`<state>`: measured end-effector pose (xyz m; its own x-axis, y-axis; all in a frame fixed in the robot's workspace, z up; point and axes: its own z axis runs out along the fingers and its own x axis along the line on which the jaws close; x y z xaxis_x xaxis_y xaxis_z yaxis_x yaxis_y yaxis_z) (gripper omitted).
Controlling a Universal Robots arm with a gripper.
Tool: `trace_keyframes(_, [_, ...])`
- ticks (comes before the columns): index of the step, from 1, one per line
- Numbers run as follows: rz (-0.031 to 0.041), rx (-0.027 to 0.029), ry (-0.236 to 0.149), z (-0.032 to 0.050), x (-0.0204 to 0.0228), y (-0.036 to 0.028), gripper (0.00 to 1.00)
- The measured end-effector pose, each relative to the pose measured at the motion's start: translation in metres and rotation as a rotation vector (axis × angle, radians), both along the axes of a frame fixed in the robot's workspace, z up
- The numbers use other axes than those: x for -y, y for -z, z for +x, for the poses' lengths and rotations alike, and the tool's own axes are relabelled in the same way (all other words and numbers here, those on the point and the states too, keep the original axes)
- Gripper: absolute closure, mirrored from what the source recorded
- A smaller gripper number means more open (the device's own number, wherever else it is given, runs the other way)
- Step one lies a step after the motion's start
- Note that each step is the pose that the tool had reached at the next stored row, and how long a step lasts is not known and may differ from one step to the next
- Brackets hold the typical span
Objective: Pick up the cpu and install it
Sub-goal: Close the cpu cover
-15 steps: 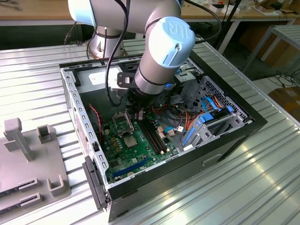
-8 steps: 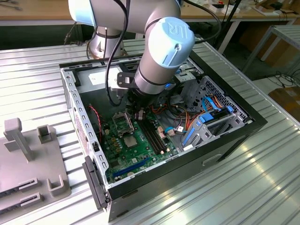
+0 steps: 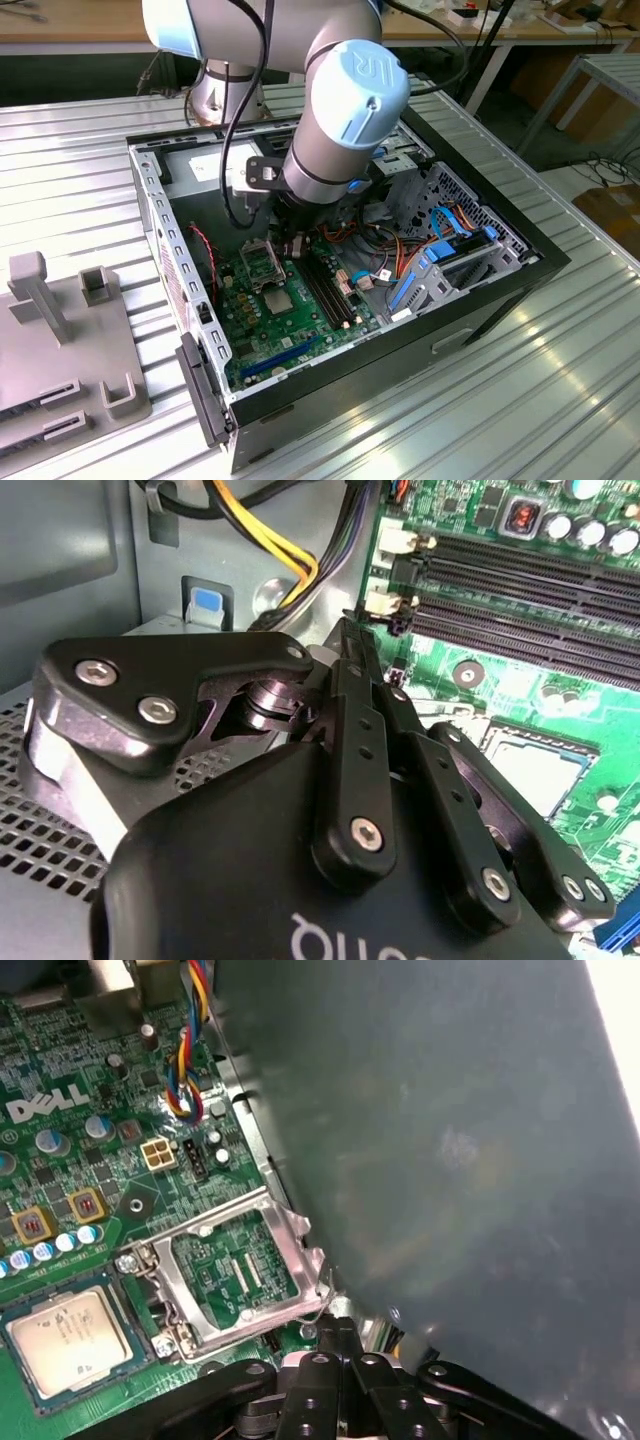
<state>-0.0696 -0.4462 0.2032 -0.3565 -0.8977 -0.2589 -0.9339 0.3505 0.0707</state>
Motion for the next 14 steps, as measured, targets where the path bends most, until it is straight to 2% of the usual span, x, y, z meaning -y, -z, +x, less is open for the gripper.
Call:
trace_keyframes(3, [-0.0003,-0.0003,0.000,-0.0025,0.0001,-0.0004,0.89])
trace_keyframes(9, [-0.0003,-0.0003,0.000,-0.0027,0.0001,-0.0083,0.89])
trace_keyframes(14, [-0.0009,-0.0001,0.000,-0.0038,0.0002,-0.0103,0.89])
